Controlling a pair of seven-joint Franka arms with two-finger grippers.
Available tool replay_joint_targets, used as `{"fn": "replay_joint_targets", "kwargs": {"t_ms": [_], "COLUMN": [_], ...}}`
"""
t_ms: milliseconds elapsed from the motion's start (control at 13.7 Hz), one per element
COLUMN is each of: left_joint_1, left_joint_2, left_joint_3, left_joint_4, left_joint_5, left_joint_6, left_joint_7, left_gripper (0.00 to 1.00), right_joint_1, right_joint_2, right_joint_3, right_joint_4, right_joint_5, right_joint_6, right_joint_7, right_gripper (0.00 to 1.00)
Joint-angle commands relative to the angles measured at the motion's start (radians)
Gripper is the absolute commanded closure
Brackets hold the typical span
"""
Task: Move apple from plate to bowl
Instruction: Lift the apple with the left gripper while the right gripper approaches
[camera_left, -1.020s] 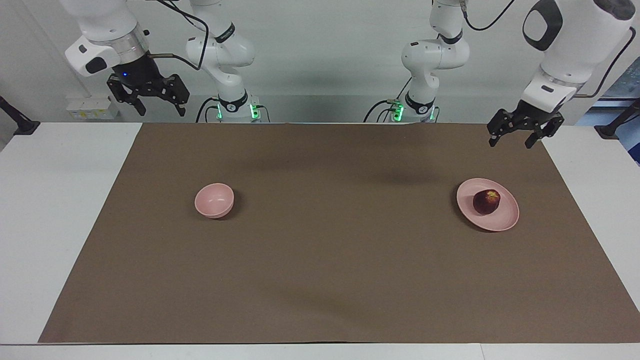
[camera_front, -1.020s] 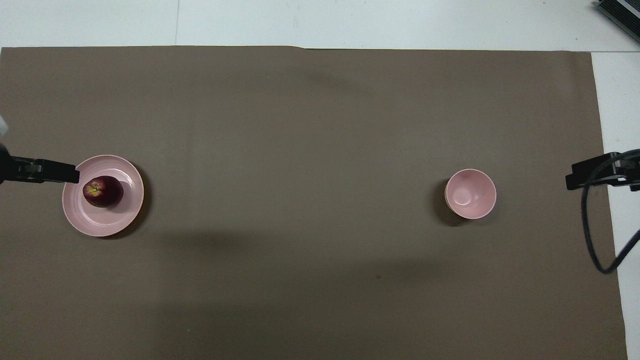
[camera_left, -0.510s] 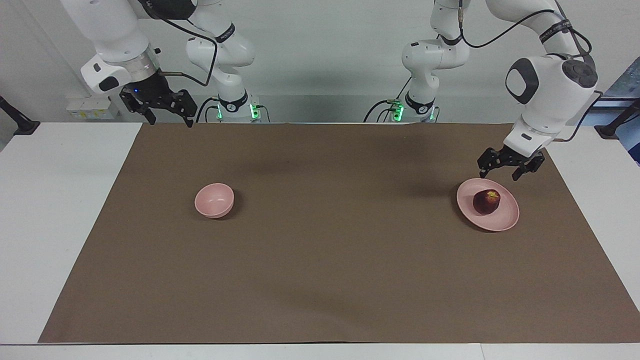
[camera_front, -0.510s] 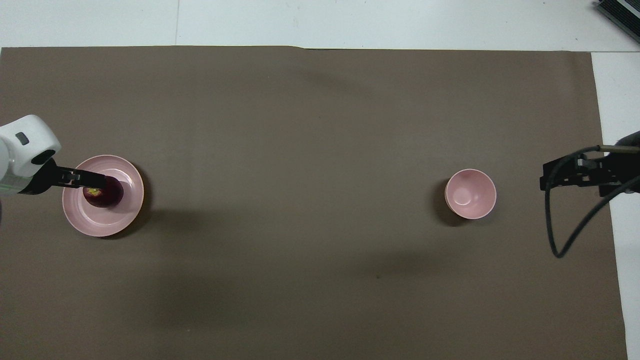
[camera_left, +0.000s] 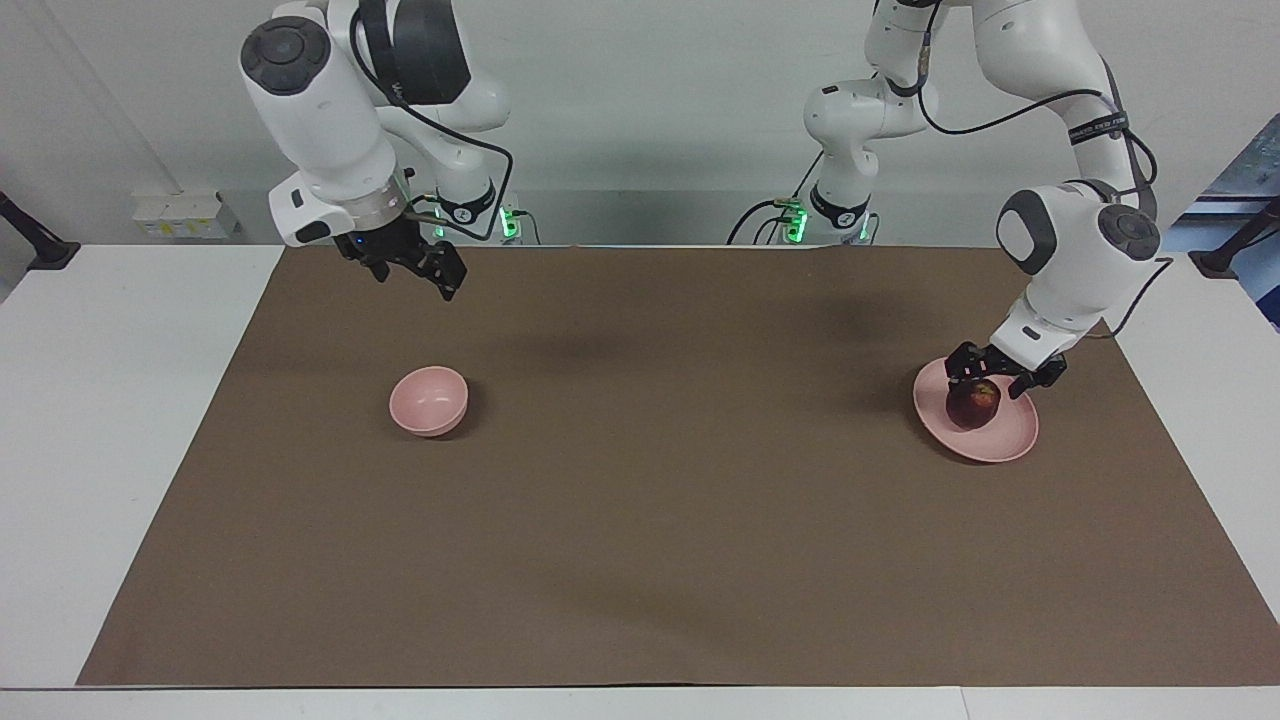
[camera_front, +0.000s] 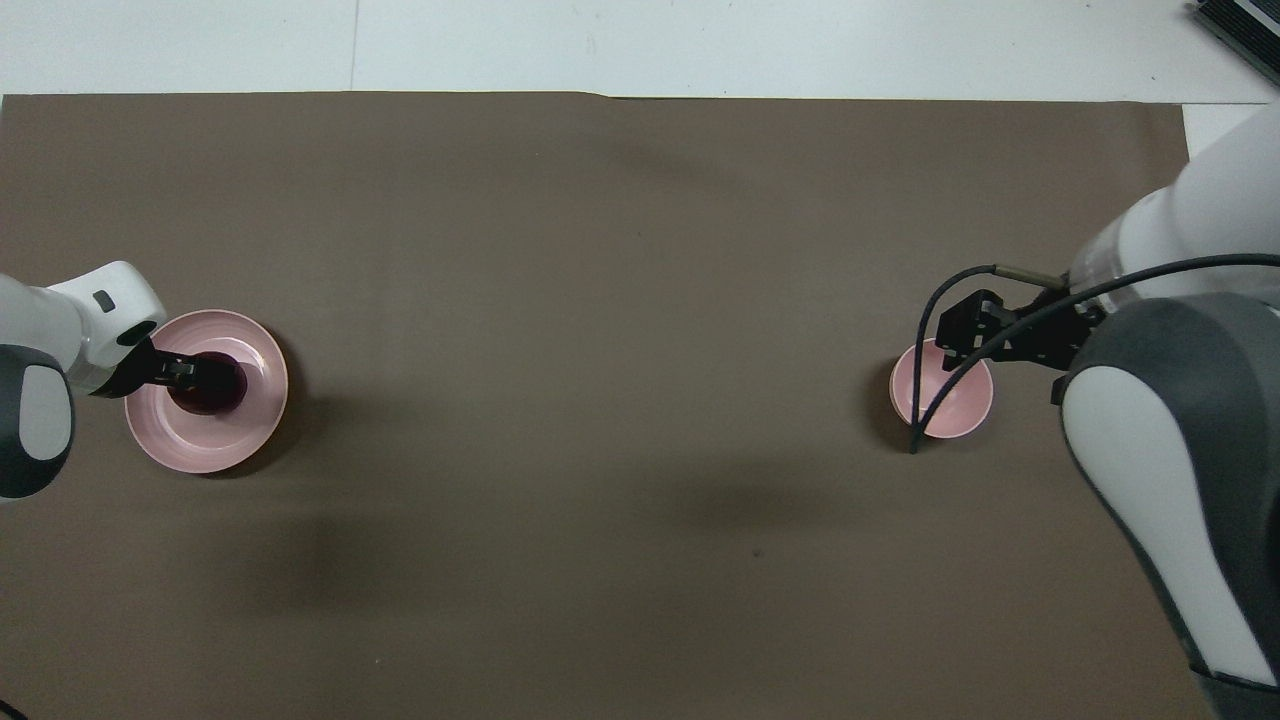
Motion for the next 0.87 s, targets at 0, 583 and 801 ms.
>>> {"fn": "replay_joint_targets", "kwargs": {"t_ms": [0,583,801], "left_joint_1": [0.012,-0.005,-0.007], "left_joint_2": [-0.018,-0.033,-0.106], "left_joint_3": [-0.008,-0.006,-0.011], "left_joint_4": [-0.061,-0.044,-0.041], "left_joint_5": [0.008,0.014,0.014], "left_joint_6": [0.068,0.116,0.024], "left_joint_7": [0.015,0.015,0.009], "left_gripper": [0.0,1.0,1.0], "right_joint_1": [0.015,0.099,0.151], "right_joint_2": [0.026,0.144,0.17], "right_joint_3": [0.001,0.001,0.003], "right_joint_4": [-0.006,-0.01,-0.024], "right_joint_5": [0.074,0.34,0.439], "right_joint_6": [0.005,0.075,0.153], "right_joint_7": [0.141,0.551,0.661], "right_gripper": [0.0,0.0,0.0]}}
